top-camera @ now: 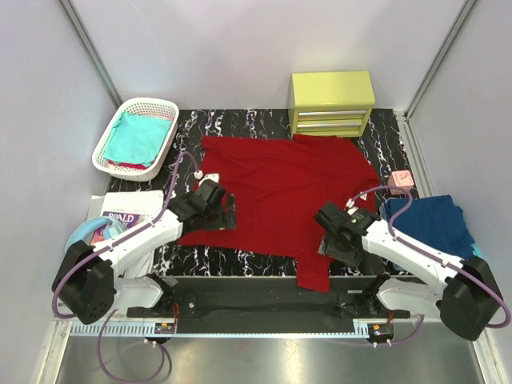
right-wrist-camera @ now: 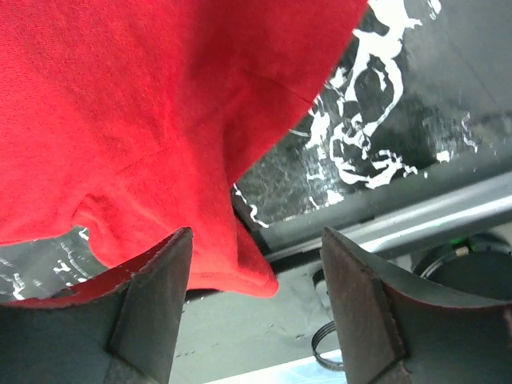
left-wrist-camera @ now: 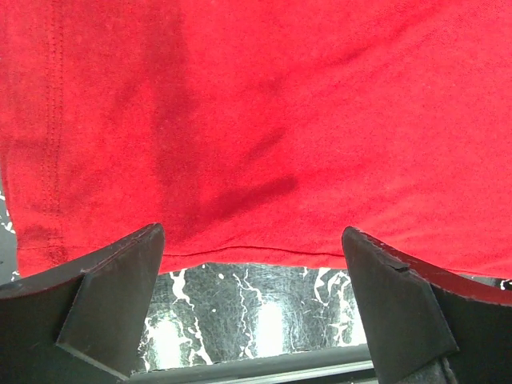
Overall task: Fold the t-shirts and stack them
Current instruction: Flatten out the tshirt
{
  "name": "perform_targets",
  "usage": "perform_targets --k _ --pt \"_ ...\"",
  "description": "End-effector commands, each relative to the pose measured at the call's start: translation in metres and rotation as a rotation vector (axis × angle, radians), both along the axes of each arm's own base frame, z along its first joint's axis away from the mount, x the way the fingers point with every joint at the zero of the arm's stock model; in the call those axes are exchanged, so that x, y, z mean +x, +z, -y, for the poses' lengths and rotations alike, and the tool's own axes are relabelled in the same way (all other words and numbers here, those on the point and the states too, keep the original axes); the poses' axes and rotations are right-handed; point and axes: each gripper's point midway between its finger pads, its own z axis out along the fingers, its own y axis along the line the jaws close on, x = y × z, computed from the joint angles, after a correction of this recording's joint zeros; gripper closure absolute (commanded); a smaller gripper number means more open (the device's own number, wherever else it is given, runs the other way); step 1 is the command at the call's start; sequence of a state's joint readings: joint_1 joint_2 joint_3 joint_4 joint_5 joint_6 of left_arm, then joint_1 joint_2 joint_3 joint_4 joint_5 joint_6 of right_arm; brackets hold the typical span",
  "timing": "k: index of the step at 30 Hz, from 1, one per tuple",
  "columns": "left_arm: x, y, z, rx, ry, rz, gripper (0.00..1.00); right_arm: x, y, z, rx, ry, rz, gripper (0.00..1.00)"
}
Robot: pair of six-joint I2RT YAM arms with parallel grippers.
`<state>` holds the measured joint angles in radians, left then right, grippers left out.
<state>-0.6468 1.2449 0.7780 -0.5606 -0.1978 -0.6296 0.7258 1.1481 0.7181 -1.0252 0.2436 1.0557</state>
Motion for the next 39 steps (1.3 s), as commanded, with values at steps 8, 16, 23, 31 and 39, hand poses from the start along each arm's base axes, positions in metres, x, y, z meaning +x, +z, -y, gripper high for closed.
perform_targets --k 8,16,23,31,39 --pt "0.012 0.016 0.011 0.007 -0.034 0.053 0.01 0.003 0.018 0.013 -0.116 -0.167 0.093 0.39" --pt "0.024 0.021 0.01 0.067 -0.058 0.064 0.01 0.013 0.024 0.007 -0.35 -0.197 0.097 0.42" --pt "0.026 0.019 0.012 0.088 -0.092 0.055 0.01 0.013 0.012 -0.006 -0.324 -0.284 0.07 0.44" --pt "0.022 -0.007 0.009 0.146 -0.053 -0.059 0.01 0.005 0.012 -0.009 -0.307 -0.318 0.05 0.45" --pt "0.023 -0.013 -0.017 0.197 0.077 -0.08 0.01 0.026 0.043 -0.033 -0.283 -0.251 0.17 0.44"
